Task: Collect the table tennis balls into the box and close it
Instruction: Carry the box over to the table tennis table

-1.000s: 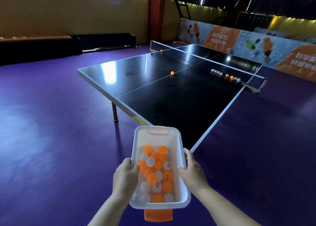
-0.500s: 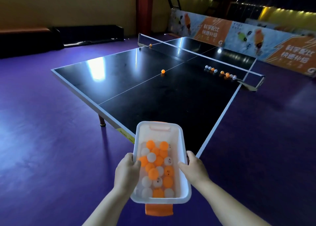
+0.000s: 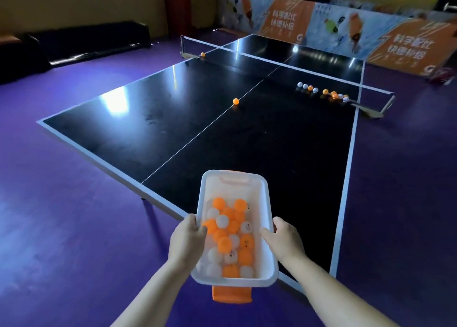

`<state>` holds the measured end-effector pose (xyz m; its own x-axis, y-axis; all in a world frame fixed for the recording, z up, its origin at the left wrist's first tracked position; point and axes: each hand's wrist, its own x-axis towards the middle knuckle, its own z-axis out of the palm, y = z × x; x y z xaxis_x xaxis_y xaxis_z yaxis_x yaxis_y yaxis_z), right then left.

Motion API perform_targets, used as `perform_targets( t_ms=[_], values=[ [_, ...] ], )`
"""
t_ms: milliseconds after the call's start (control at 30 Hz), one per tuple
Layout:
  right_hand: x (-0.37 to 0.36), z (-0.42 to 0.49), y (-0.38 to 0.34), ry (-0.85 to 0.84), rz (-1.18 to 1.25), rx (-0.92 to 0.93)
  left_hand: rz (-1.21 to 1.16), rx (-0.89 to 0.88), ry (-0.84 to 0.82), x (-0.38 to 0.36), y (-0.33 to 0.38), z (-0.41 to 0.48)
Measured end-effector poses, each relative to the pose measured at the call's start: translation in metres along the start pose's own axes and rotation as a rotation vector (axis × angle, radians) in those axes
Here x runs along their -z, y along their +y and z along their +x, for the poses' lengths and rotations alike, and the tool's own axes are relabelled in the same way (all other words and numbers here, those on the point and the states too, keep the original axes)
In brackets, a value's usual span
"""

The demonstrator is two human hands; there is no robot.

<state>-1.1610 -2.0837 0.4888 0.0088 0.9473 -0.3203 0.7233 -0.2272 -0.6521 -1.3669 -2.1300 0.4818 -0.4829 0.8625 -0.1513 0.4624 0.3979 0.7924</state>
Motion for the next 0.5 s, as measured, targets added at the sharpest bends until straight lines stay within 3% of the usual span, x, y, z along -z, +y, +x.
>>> perform_targets(
  t_ms=[500],
  values=[
    [0.006,0.214,-0.071,0.058,0.031,-0.052,0.053,-0.022,-0.135,-0.038,0.052,0.217]
  ],
)
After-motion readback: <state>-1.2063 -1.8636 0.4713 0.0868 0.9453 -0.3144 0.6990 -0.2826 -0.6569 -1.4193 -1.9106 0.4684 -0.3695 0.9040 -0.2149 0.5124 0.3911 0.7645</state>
